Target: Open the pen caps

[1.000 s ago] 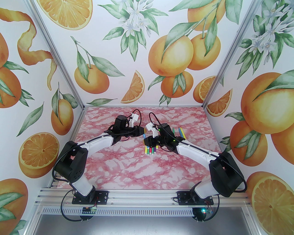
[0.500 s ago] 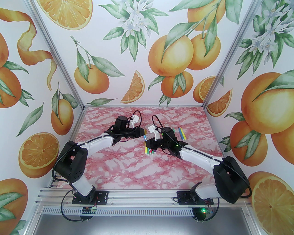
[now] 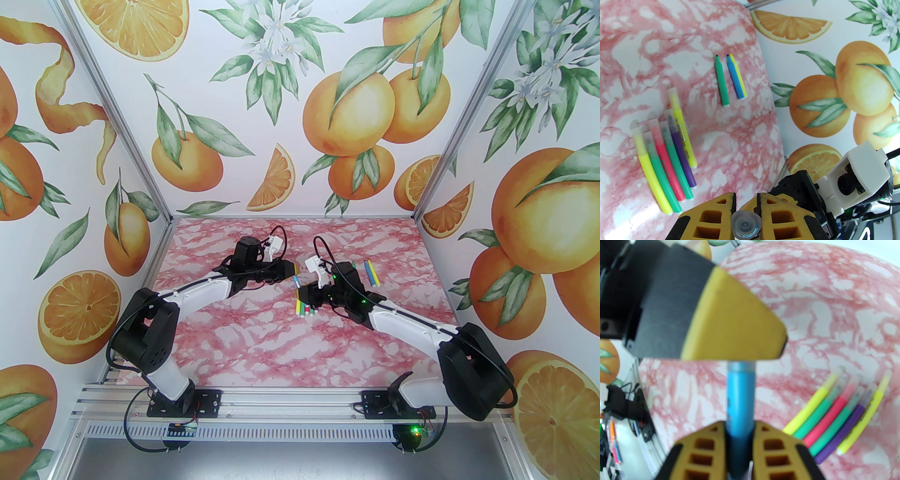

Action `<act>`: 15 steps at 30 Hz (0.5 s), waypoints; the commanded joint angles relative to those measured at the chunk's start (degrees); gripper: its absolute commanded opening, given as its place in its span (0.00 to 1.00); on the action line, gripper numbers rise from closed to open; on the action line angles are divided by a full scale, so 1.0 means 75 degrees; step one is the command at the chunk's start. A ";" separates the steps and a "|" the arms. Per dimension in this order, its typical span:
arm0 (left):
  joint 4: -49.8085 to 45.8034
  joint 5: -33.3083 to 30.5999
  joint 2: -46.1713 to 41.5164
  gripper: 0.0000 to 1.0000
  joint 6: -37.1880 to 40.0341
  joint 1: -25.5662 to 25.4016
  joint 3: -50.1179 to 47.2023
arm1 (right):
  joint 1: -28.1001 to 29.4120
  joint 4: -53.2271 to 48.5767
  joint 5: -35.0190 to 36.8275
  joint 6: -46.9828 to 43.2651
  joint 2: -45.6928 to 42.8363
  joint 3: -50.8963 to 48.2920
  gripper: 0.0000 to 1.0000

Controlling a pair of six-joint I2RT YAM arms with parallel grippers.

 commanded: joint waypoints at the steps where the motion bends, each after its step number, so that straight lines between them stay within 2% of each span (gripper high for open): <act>1: 0.0941 -0.1342 -0.0396 0.00 -0.0068 0.0754 0.0158 | 0.0165 -0.1060 -0.0558 -0.0149 -0.0178 -0.0379 0.00; 15: 0.0935 -0.1530 -0.0341 0.00 -0.0182 0.0989 0.0240 | 0.0159 -0.1199 -0.0561 -0.0275 -0.0114 -0.0336 0.00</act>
